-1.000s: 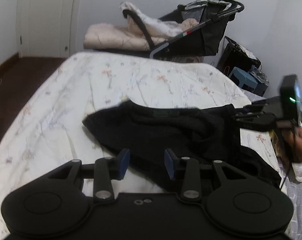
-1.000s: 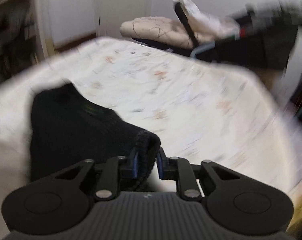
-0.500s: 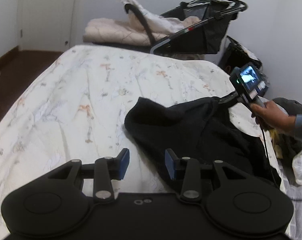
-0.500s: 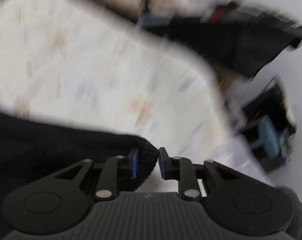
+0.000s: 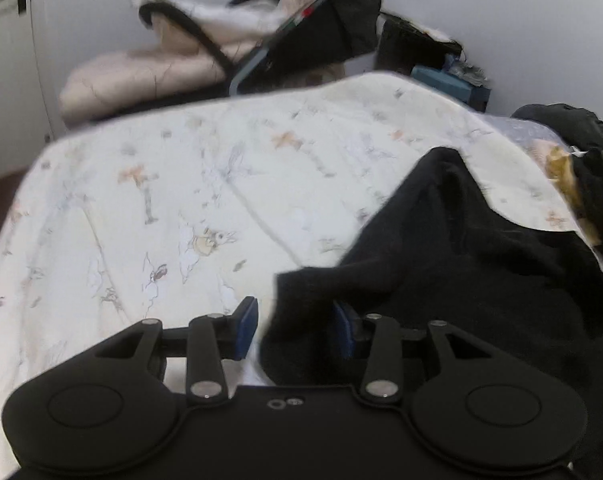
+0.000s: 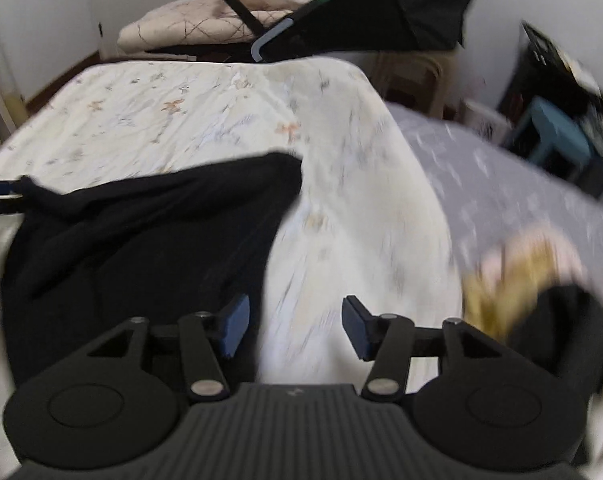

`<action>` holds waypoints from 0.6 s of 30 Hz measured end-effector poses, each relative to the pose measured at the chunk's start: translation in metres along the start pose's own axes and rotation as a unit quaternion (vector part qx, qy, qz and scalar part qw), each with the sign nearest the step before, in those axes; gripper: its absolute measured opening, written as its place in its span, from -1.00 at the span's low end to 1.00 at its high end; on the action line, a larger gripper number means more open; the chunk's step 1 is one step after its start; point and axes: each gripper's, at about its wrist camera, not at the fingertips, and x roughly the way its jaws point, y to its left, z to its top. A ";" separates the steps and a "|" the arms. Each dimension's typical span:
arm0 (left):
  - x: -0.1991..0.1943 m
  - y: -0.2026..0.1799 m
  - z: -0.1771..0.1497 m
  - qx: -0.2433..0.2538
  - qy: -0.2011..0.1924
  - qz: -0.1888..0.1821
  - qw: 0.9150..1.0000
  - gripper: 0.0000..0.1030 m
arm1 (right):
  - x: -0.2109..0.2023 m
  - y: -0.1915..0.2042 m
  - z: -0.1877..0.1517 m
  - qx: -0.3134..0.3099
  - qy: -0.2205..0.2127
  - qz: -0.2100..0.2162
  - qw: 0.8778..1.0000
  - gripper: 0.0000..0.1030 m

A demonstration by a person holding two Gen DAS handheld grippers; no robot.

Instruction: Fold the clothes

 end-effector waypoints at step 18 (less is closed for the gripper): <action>0.016 0.024 0.022 -0.108 0.010 0.141 0.984 -0.35 | -0.013 -0.004 -0.079 0.087 0.006 0.010 0.996 0.14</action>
